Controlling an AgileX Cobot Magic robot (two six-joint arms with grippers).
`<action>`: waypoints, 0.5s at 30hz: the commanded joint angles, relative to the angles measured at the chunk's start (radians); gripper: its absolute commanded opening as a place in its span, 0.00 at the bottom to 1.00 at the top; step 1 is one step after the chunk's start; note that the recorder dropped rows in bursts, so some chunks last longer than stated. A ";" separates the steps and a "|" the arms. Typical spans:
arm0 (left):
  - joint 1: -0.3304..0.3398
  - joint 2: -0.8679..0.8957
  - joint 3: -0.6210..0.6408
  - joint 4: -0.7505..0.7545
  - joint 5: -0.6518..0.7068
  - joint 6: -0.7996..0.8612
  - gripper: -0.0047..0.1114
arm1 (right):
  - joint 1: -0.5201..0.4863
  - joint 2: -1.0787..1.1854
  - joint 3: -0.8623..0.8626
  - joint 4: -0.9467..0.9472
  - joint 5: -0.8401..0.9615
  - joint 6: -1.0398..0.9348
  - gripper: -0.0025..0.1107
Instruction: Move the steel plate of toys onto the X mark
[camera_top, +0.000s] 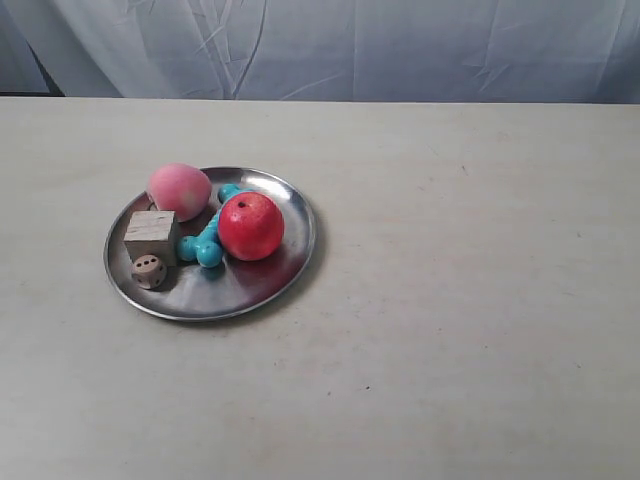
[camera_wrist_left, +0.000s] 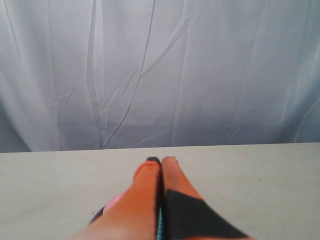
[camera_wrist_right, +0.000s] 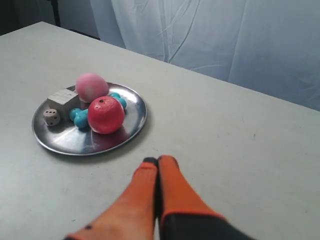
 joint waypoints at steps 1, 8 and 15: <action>-0.007 -0.007 0.005 -0.011 -0.007 -0.001 0.04 | -0.083 -0.025 0.005 0.031 -0.003 -0.005 0.02; -0.007 -0.007 0.005 -0.011 -0.007 -0.001 0.04 | -0.330 -0.110 0.005 0.030 -0.005 -0.010 0.02; -0.007 -0.007 0.005 -0.011 -0.007 -0.001 0.04 | -0.499 -0.296 0.210 0.038 -0.224 -0.014 0.02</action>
